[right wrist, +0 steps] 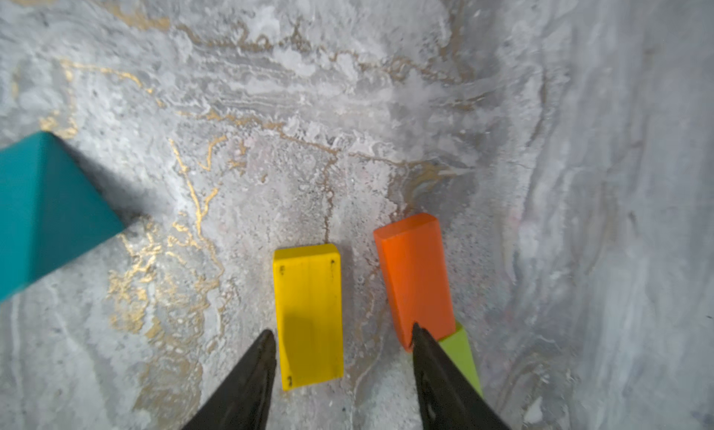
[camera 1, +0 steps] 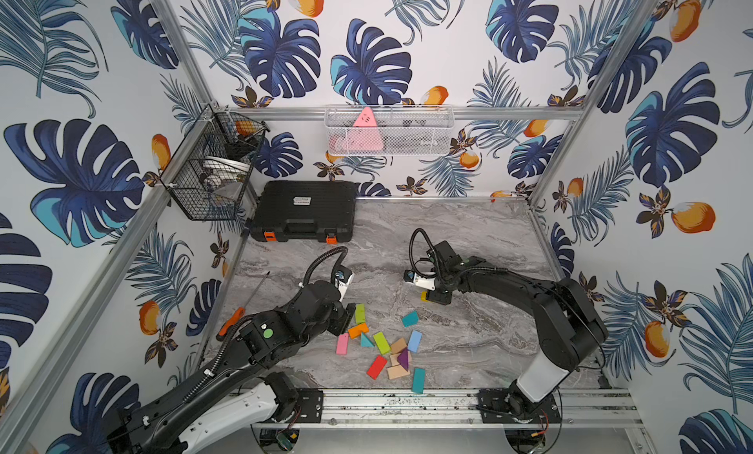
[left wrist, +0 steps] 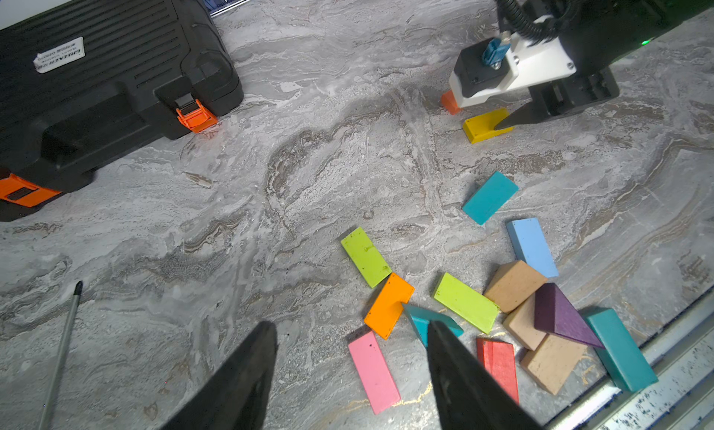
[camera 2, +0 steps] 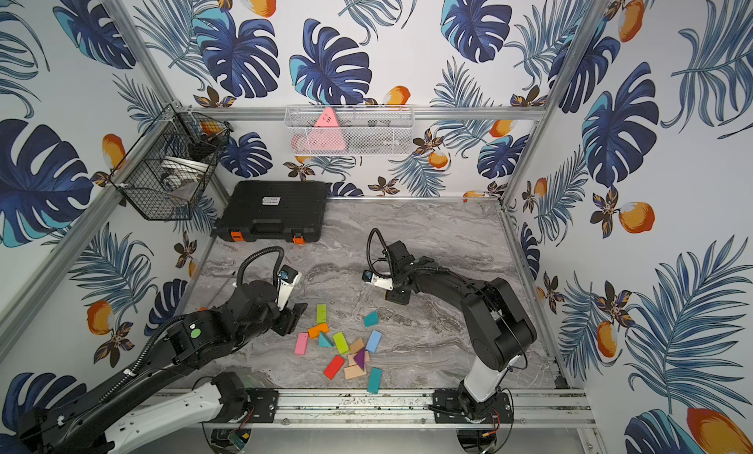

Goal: Assemble a piece of candy with building blocks
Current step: Place the building block at the center of the board.

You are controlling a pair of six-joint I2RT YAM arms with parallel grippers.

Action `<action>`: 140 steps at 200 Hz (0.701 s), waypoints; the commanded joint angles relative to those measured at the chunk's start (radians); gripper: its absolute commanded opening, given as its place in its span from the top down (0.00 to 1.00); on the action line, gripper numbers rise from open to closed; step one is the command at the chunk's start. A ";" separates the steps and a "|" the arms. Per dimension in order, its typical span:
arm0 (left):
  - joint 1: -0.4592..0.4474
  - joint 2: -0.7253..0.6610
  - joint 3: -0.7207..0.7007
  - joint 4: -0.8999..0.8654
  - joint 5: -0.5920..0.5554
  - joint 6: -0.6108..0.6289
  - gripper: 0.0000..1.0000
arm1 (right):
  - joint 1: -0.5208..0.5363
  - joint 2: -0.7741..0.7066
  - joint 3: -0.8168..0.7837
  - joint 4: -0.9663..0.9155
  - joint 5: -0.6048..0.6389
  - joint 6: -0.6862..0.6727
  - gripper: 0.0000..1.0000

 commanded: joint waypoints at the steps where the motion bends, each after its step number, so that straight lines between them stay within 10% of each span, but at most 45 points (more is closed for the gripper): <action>1: 0.002 0.004 0.006 0.009 -0.008 -0.019 0.33 | 0.001 -0.074 -0.018 0.069 0.000 0.082 0.37; 67: 0.002 0.143 -0.069 0.089 0.048 -0.363 0.35 | -0.001 -0.430 -0.290 0.447 0.001 0.721 0.30; 140: 0.005 0.441 -0.200 0.363 0.040 -0.455 0.36 | 0.001 -0.691 -0.565 0.625 -0.002 0.817 0.29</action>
